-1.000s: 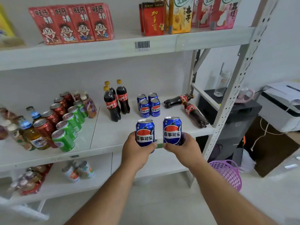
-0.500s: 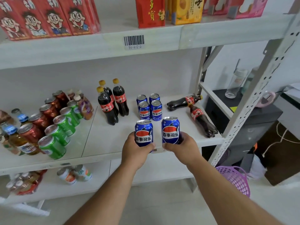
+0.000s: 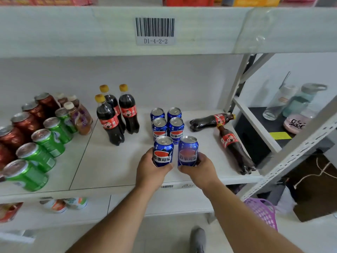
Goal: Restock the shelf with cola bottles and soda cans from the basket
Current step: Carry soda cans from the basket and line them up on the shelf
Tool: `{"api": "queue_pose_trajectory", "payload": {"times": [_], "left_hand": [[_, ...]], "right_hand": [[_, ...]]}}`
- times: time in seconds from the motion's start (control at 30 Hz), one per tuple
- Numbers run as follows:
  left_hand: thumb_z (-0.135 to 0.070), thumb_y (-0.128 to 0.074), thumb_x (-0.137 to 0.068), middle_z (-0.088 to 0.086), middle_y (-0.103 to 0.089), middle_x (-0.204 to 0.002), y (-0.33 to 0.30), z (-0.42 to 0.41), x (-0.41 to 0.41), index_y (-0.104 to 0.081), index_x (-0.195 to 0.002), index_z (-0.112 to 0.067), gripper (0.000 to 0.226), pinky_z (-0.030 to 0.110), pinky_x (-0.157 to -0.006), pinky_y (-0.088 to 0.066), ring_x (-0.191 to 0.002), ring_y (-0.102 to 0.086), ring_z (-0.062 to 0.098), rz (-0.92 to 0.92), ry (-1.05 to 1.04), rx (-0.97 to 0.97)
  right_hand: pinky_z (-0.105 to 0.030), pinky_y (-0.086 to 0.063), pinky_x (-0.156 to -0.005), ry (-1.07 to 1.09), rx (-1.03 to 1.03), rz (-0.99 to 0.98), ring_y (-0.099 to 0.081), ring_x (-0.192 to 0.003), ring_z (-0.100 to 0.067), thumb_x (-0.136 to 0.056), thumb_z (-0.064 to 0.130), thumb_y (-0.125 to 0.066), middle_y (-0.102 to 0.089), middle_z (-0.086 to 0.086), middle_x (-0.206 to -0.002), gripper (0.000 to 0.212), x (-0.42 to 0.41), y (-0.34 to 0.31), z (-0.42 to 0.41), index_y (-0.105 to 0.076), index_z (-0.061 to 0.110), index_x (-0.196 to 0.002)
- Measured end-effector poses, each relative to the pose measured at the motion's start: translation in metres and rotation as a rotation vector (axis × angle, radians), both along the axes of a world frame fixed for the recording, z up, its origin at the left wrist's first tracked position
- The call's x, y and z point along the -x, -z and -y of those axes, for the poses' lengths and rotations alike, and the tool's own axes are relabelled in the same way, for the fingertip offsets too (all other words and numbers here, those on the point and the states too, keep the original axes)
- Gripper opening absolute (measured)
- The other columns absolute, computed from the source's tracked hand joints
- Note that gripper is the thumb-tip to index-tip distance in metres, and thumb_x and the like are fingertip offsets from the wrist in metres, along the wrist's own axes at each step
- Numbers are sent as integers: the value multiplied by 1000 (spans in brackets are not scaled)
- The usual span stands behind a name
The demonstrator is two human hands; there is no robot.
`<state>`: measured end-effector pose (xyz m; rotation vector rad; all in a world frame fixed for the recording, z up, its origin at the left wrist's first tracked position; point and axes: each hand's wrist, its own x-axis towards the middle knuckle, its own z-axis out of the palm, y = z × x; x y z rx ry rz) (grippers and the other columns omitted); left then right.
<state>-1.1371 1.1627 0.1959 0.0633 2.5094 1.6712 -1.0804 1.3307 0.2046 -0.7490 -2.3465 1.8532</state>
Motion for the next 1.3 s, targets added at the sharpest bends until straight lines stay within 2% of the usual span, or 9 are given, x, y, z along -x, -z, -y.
{"api": "queue_pose_trajectory", "payload": {"times": [0.17,0.37,0.57,0.7,0.8,0.93,1.1,1.2,1.3], "left_hand": [[-23,-96,-69,-18,-74,-116,26,-10,24,-63,-125,-44,68,36,-93,-61,-104,-71,2,-2,-44,16],[-28,-96,-65,-17,-76,-114,44,-14,42,-64,-126,-37,69,41,-94,-62,-102,-73,1,-3,-86,15],[-28,-99,-62,-12,-73,-121,52,-20,48,-58,-129,-30,78,41,-94,-63,-107,-73,5,-32,-94,-2],[-29,-100,-64,-9,-69,-129,52,-21,46,-55,-135,-30,84,38,-97,-62,-113,-70,7,-51,-77,12],[-23,-98,-68,-12,-67,-132,54,-19,39,-55,-138,-34,82,32,-99,-59,-118,-67,4,-57,-35,39],[-6,-86,-82,-15,-59,-133,55,-16,32,-52,-144,-28,74,18,-95,-47,-117,-58,1,-31,-57,61],[-4,-80,-89,-13,-59,-133,59,-15,37,-51,-146,-25,68,-6,-73,-41,-90,-54,-32,24,-39,55],[-9,-81,-90,-12,-61,-142,57,-16,42,-49,-148,-32,70,13,-95,-48,-110,-61,-12,14,-53,63],[-12,-80,-91,-12,-60,-145,57,-16,48,-47,-150,-34,71,25,-100,-46,-122,-54,-1,7,-56,70]], "right_hand": [[-23,-55,-75,-64,-54,-10,-72,-93,-6,-74,13,-89,-77,14,-98,46,34,20,-10,-69,33,-110],[-19,-52,-65,-73,-159,-58,-70,-78,0,-75,21,-88,-75,17,-85,31,54,31,-11,-66,35,-91],[-23,-55,-83,-75,-153,-64,-70,-94,-2,-79,26,-89,-71,26,-97,43,59,40,-10,-58,50,-97],[-24,-51,-94,-78,-156,-69,-64,-105,-1,-81,27,-88,-66,25,-117,62,55,42,-9,-52,48,-127],[-15,-52,-85,-70,-163,-91,-66,-98,11,-78,23,-88,-68,30,-109,59,51,41,-7,-55,49,-119],[-27,-59,-87,13,-262,-105,-69,-101,-4,-78,29,-87,-71,18,-110,49,51,48,-1,-58,42,-115],[-28,-53,-84,47,-306,-82,-64,-95,-12,-84,29,-84,-64,13,-105,45,55,51,0,-49,42,-110],[-30,-56,-87,46,-301,-77,-66,-99,-12,-84,30,-84,-68,11,-111,43,62,53,-1,-54,40,-113],[-25,-53,-84,48,-275,-77,-66,-96,-11,-85,28,-84,-66,14,-107,44,68,51,1,-52,42,-111]]}}
